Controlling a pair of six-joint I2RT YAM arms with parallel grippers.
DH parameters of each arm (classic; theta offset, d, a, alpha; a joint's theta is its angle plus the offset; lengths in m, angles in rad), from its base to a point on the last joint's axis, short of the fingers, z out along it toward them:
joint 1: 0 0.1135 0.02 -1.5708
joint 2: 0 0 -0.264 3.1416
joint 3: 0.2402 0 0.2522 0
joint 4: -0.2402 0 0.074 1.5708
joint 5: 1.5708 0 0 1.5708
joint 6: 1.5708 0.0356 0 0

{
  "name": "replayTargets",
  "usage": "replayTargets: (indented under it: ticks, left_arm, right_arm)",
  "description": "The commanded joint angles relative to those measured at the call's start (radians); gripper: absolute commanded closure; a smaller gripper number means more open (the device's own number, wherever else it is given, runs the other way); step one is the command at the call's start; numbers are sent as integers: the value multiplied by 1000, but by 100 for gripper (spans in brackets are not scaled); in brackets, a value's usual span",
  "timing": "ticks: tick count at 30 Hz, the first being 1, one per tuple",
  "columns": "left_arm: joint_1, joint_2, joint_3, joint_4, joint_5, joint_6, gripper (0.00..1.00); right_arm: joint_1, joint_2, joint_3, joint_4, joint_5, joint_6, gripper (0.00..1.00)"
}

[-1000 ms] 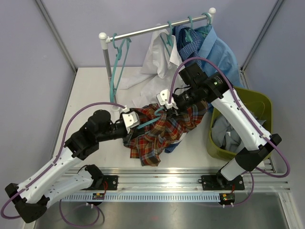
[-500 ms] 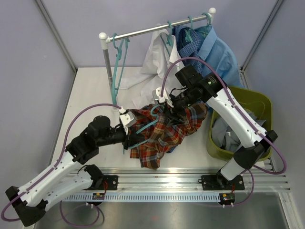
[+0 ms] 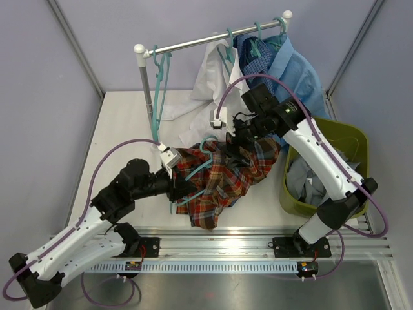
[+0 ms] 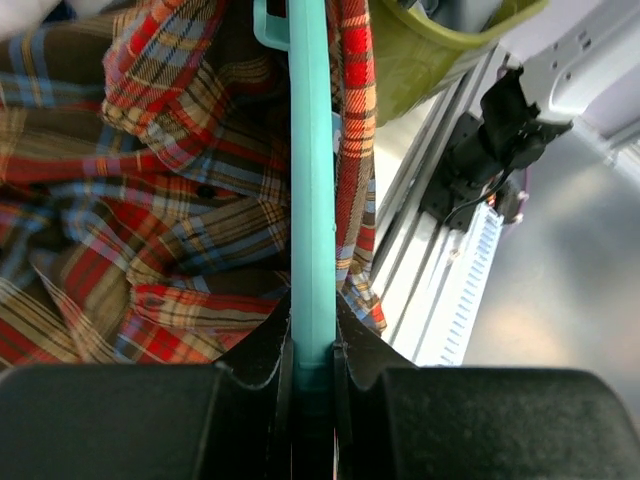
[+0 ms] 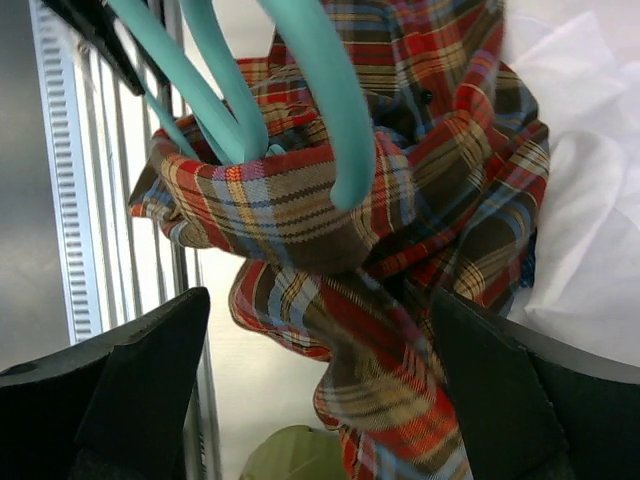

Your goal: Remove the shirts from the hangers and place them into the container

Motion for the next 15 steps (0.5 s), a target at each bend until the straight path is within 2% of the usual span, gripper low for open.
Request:
replayTargets:
  ticks: [1, 4, 7, 10, 15]
  left_arm:
    - [26, 13, -24, 125, -35, -177, 100]
    - [48, 37, -50, 200, -27, -328, 100]
    - [54, 70, -62, 282, -36, -465, 100]
    - [54, 96, -75, 375, -81, -598, 100]
    - [54, 142, -76, 498, -127, -752, 100]
  right_arm:
    - [-31, -78, 51, 101, 37, 159, 1]
    - [-62, -125, 48, 193, 24, 363, 1]
    - [-82, -130, 6, 203, -100, 419, 1]
    - [-82, -144, -102, 267, -144, 460, 1]
    - [-82, -168, -242, 388, -69, 576, 3]
